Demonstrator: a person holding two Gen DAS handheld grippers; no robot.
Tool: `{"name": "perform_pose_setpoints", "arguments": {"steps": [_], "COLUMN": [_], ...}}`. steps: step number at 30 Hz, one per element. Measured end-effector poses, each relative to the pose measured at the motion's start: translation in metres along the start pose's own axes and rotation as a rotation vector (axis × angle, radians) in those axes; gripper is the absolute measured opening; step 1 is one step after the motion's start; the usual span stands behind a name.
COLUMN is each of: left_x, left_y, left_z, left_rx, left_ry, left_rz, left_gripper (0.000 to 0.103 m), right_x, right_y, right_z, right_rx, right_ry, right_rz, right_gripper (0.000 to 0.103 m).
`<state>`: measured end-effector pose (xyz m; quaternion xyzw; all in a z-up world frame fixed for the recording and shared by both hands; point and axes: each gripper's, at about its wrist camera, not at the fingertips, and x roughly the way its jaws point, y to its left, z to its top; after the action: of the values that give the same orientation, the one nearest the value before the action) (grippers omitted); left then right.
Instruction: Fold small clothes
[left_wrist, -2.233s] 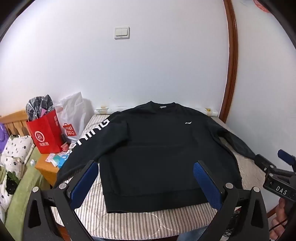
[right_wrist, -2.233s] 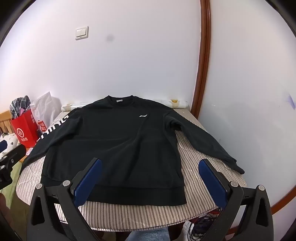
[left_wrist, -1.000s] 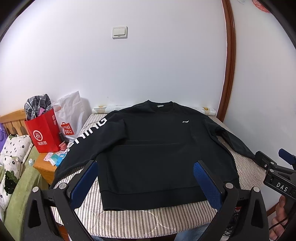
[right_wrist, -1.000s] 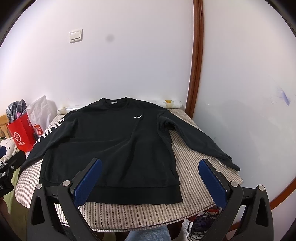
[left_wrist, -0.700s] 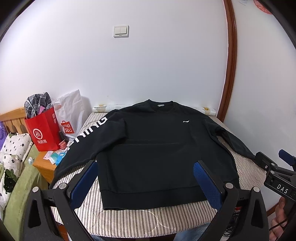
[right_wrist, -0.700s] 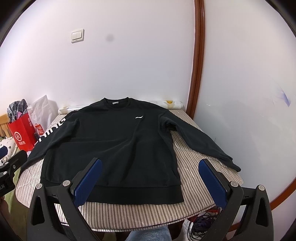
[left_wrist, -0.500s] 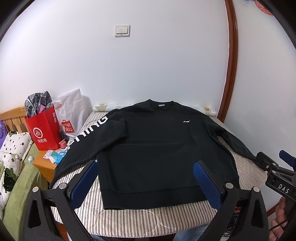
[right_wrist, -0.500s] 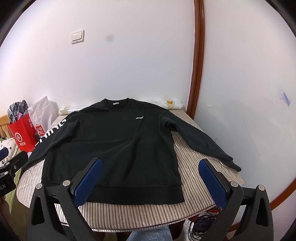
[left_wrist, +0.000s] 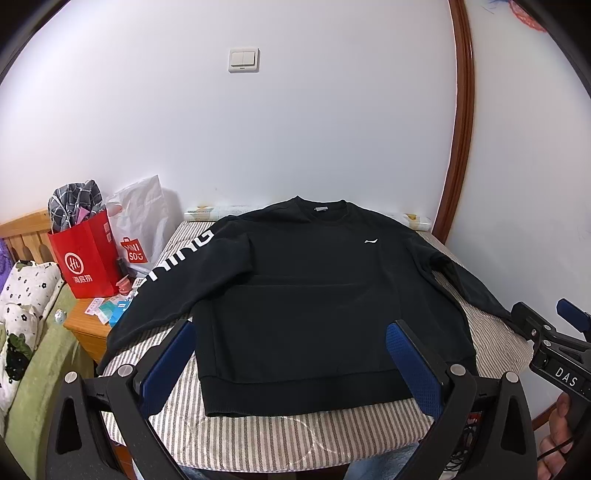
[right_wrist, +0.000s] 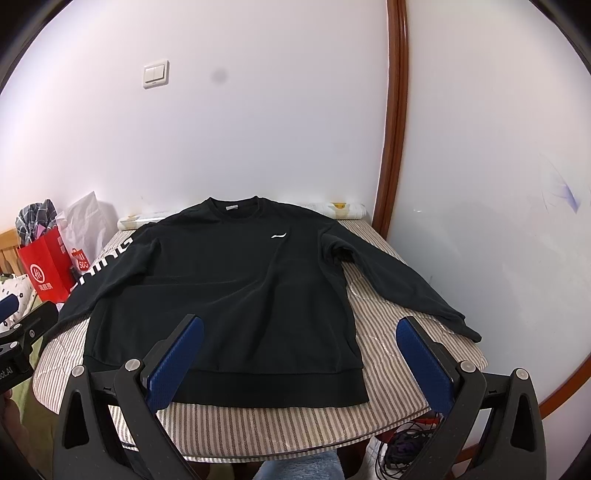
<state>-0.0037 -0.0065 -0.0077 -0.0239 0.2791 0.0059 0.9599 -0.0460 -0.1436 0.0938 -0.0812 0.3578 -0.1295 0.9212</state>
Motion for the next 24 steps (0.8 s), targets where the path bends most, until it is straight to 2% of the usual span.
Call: {"name": "perform_pose_setpoints", "arguments": {"steps": [24], "left_x": [-0.0023], "left_y": [0.0052], "left_z": [0.0056], "left_rx": [-0.012], "left_ry": [-0.011], "left_rz": [-0.024], "left_gripper": [0.103], "right_x": [-0.0015], "right_y": [0.0013], "right_z": [-0.0009], "right_rx": [0.000], "right_ry": [-0.010], "right_rz": [-0.002], "right_gripper": [0.102]}}
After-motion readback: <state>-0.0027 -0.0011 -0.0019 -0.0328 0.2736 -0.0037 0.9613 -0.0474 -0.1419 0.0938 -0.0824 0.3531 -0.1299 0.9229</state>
